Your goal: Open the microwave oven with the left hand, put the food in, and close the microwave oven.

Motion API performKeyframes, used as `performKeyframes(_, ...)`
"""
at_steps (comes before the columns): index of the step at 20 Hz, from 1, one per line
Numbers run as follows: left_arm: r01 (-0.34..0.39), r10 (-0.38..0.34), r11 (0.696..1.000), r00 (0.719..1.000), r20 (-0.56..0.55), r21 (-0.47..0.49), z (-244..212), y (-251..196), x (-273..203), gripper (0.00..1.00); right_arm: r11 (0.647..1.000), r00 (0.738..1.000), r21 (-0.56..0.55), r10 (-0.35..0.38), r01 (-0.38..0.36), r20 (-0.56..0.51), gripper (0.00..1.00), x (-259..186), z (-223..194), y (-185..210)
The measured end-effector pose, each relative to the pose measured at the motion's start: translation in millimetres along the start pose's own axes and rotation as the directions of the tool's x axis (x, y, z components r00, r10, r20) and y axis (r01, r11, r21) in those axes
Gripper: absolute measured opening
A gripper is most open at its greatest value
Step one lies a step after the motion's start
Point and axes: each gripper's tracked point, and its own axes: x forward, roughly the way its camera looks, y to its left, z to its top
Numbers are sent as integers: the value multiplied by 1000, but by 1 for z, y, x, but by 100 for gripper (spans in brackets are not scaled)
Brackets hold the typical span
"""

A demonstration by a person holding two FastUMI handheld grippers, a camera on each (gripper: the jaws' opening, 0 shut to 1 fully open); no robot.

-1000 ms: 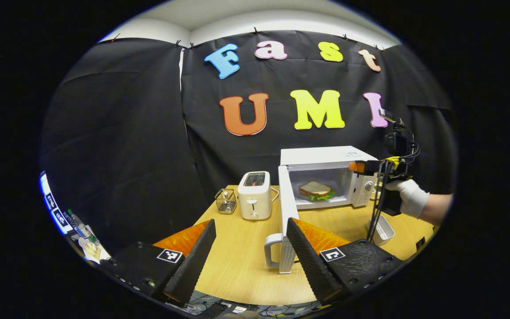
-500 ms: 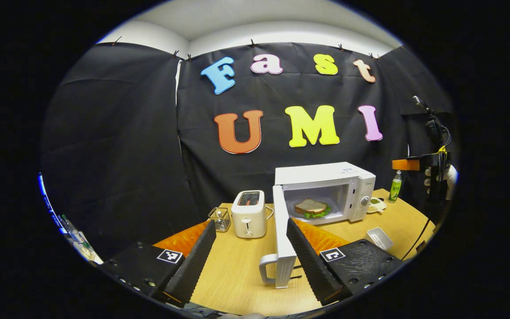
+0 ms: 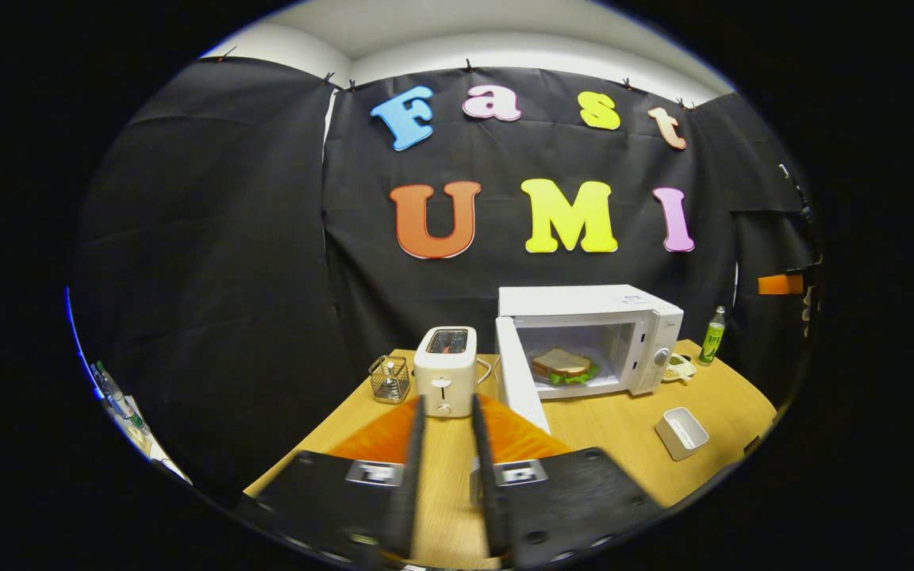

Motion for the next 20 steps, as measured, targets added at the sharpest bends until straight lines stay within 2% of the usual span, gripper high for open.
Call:
performKeyframes(1,-22,22,1000,1000,-4,-5,-3,10,-1,17,1000,1000,5,-8,8,-5,99,1,0,-4)
performKeyframes(2,-20,20,1000,1000,-18,-15,-12,13,0,5,1000,1000,9,-16,16,-13,98,-1,-2,-7)
performKeyframes(3,-13,12,1000,999,-32,-20,-20,13,0,6,1000,999,15,-24,24,-21,98,-4,-5,-10)
performKeyframes(4,-3,2,1000,999,-38,-20,-26,13,2,1,999,999,21,-29,30,-28,98,-5,-6,-12)
performKeyframes(8,33,-34,999,997,-71,-10,-51,16,15,0,998,997,44,-52,55,-58,99,-18,-13,-15)
performKeyframes(9,36,-37,999,996,-85,-11,-58,17,19,0,997,997,46,-56,58,-61,92,-18,-14,-14)
performKeyframes(13,51,-53,998,994,-92,-21,-72,17,35,0,996,995,52,-66,70,-78,92,-27,-17,-14)
performKeyframes(20,119,-119,993,987,-110,-9,-91,-5,48,0,996,992,40,-71,76,-108,92,-33,-23,-16)
